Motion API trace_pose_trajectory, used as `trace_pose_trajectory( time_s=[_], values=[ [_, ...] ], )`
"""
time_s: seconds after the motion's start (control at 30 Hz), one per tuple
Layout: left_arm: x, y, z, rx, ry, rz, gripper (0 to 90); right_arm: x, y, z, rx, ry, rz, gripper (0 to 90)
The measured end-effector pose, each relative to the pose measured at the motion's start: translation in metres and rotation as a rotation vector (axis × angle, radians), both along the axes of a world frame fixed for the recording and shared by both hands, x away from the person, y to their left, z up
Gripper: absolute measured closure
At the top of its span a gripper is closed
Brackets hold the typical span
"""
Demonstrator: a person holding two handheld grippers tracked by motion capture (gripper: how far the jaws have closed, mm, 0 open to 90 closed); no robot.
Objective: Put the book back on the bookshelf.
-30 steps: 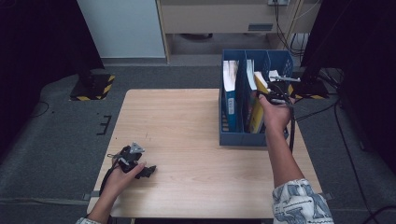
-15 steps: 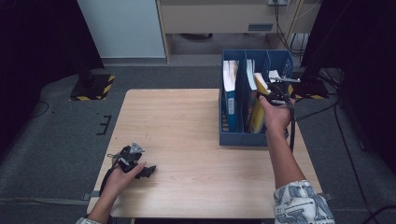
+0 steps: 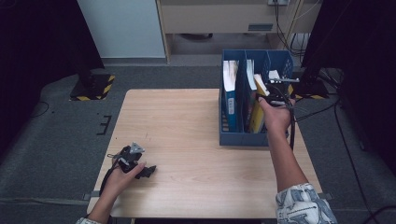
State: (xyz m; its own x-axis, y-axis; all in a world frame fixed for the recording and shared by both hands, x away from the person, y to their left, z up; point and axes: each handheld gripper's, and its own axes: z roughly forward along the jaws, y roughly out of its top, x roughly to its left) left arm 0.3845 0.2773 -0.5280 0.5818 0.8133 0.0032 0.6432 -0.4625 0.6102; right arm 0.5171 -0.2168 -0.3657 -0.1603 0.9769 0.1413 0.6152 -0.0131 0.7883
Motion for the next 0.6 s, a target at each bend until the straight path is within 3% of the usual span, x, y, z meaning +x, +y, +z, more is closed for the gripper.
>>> trace_pose_trajectory(
  time_s=[0.6],
  values=[
    [-0.0001, 0.0000, 0.0000, 0.000, 0.000, 0.000, 0.1, -0.0061, -0.0032, 0.0105, 0.029, 0.000, 0.005, 71.9]
  ],
)
